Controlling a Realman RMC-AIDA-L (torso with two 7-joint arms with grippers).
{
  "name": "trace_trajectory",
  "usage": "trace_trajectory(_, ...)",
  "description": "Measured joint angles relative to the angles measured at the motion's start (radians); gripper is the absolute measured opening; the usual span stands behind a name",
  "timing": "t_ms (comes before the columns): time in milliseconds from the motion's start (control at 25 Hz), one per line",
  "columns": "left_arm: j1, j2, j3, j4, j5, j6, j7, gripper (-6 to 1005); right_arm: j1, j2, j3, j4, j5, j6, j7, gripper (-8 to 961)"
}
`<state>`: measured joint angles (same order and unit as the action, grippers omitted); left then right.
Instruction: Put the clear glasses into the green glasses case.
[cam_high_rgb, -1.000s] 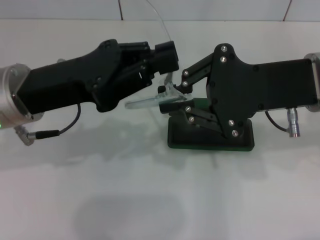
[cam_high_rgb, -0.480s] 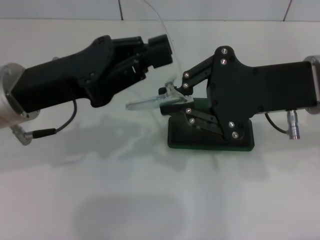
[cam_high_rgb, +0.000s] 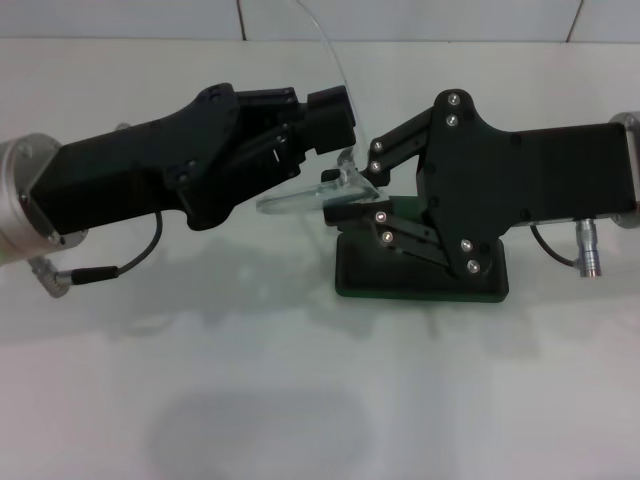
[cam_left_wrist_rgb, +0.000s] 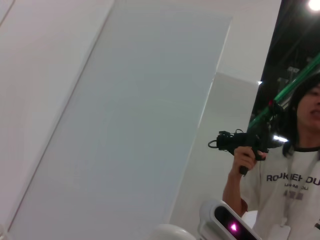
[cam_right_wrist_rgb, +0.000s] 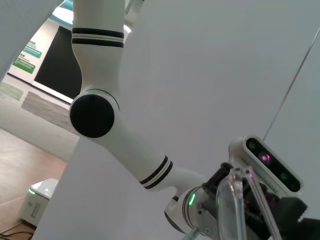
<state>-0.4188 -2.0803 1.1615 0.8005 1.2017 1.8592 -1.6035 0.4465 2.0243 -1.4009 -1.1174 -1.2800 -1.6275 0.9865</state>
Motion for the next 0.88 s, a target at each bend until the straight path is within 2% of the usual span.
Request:
trace_trajectory(680,-0.006,0.0,-0.012,-0.004,0.017,0.0,0.02,130,0.003,0.0,0.001,0.004,0.001,-0.001,-0.008,114)
trace_trajectory(880,0.002,-0.003,-0.1,-0.028,0.01,0.0,0.028,130,0.002,0.0,0.0,0.004,0.001,-0.009,-0.008,114)
